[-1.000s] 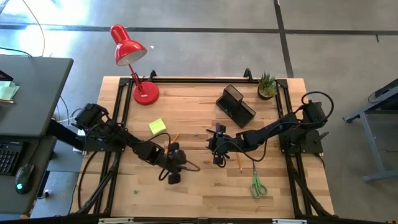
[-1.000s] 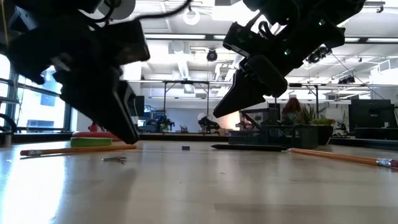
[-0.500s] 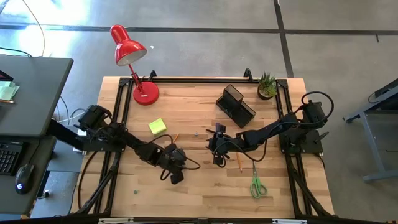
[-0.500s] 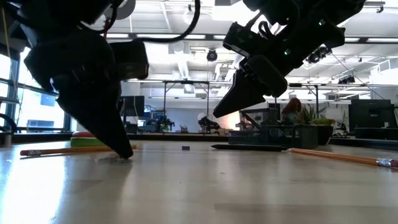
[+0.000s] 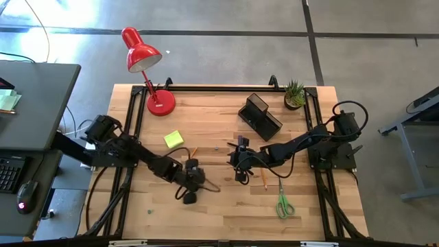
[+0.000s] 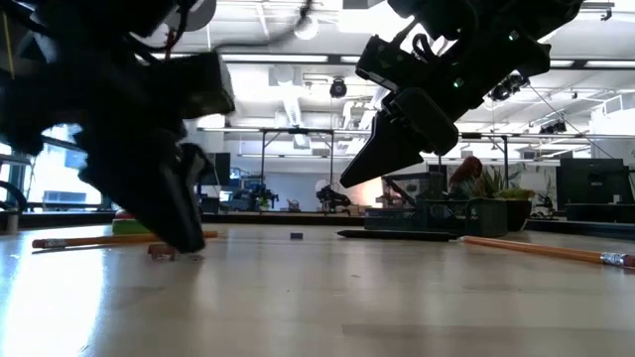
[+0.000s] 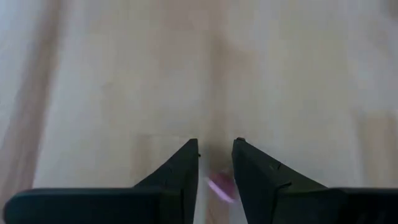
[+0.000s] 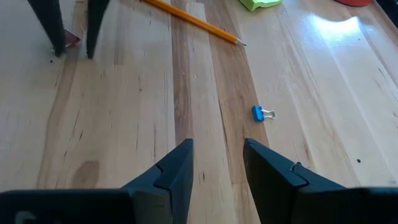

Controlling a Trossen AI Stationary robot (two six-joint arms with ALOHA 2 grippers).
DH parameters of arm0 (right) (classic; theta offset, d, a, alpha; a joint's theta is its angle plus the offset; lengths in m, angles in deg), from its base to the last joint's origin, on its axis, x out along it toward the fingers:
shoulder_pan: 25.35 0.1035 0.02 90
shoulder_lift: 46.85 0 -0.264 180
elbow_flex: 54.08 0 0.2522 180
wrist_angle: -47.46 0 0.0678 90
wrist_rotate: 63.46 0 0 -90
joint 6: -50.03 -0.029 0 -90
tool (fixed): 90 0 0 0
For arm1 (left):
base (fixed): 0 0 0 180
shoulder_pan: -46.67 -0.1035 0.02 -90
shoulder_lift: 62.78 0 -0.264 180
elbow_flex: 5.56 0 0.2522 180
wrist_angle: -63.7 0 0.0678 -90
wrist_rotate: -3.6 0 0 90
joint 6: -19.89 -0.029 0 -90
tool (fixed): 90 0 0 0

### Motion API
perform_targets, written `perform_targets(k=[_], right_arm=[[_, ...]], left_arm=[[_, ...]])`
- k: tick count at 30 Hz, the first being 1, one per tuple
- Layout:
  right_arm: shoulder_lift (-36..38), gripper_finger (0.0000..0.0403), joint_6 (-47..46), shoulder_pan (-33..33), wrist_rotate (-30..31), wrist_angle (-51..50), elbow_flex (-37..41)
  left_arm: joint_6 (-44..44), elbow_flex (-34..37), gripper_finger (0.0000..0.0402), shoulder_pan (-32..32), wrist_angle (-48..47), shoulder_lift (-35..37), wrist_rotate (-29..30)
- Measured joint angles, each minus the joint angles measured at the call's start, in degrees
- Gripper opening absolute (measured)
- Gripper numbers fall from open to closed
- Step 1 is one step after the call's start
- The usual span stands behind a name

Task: Pick and place office supplies into organizer
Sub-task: Put the pink binder clip into the black desk organizer

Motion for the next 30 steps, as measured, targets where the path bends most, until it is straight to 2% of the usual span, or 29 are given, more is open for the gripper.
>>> perform_targets(k=[4,10,12,16,18,22,25,27,30], right_arm=[[0.0,0.0133,0.02,0.0,0.02,-0.02,0.0],[0.0,0.0133,0.02,0.0,0.02,-0.02,0.0],[0.0,0.0133,-0.06,0.0,0.01,-0.22,0.0],[0.0,0.0133,-0.46,0.0,0.01,-1.68,0.0],[0.0,0.0133,-0.42,0.01,-0.01,-1.76,0.0],[0.0,0.0133,-0.07,-0.09,0.01,-1.21,0.0],[0.0,0.0133,-0.17,-0.09,-0.01,-0.78,0.0],[0.0,0.0133,-0.04,-0.09,0.01,-0.27,0.0],[0.0,0.0133,0.31,-0.37,-0.08,0.41,0.0]], left_arm=[[-16.23,0.0,0.0085,0.15,-1.29,2.89,-2.71],[-29.62,-0.09,0.0085,-0.05,-1.36,7.29,-1.34],[-28.71,-0.07,0.0085,0.06,-2.07,7.5,1.0],[-14.32,-0.09,0.0085,0.02,-1.92,7.43,2.4],[-15.4,-0.09,0.0085,0.67,-3.37,7.21,0.23],[-32.07,-0.09,0.0085,4.0,-9.23,7.21,0.21],[-44.34,-0.07,0.0085,5.31,-11.0,7.21,4.49],[-49.91,-0.07,0.0085,5.2,-10.01,7.21,5.98],[-55.06,-0.09,0.0085,3.8,-7.29,7.21,4.98]])
